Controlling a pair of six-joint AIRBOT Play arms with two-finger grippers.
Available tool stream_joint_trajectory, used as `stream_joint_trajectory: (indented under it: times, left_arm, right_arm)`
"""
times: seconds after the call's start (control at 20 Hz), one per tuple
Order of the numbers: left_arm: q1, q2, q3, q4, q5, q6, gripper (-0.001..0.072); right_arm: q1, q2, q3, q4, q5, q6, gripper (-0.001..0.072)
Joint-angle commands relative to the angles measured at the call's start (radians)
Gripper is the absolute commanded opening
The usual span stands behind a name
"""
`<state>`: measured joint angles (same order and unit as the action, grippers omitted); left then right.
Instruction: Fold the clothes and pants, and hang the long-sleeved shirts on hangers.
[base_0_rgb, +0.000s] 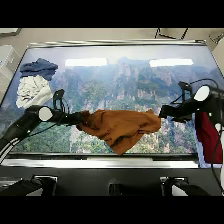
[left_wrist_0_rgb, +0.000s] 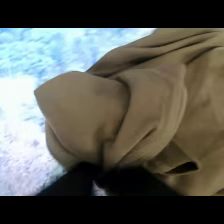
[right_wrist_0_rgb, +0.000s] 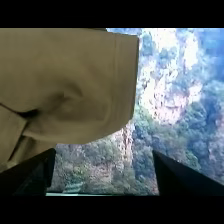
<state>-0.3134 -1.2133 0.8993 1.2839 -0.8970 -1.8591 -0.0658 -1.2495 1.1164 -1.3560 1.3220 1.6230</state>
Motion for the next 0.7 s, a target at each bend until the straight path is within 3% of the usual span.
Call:
stream_joint_trajectory:
  times: [0.0,0.2,0.35,0.45,0.65]
  left_arm:
    - [0.041,-0.002,-0.010,-0.004,-0.043,0.019,0.0716]
    - [0.175,-0.002,0.094,-0.005,-0.159,0.193,0.0707]
    - [0.331,-0.021,0.178,-0.024,-0.170,0.203,0.0706]
    - [0.394,-0.063,0.180,-0.130,-0.179,0.238,0.0706]
    - [0.372,-0.184,0.181,-0.352,-0.181,0.362,0.0705]
  right_arm:
    - [0.000,-0.077,-0.022,0.047,-0.048,0.018,0.0691]
    - [0.000,-0.124,-0.022,0.047,-0.092,0.014,0.0708]
    - [0.000,-0.132,-0.022,0.032,-0.127,0.016,0.0710]
    - [0.000,-0.155,-0.022,0.036,-0.122,0.023,0.0711]
    - [0.000,-0.203,-0.022,0.048,-0.097,0.023,0.0710]
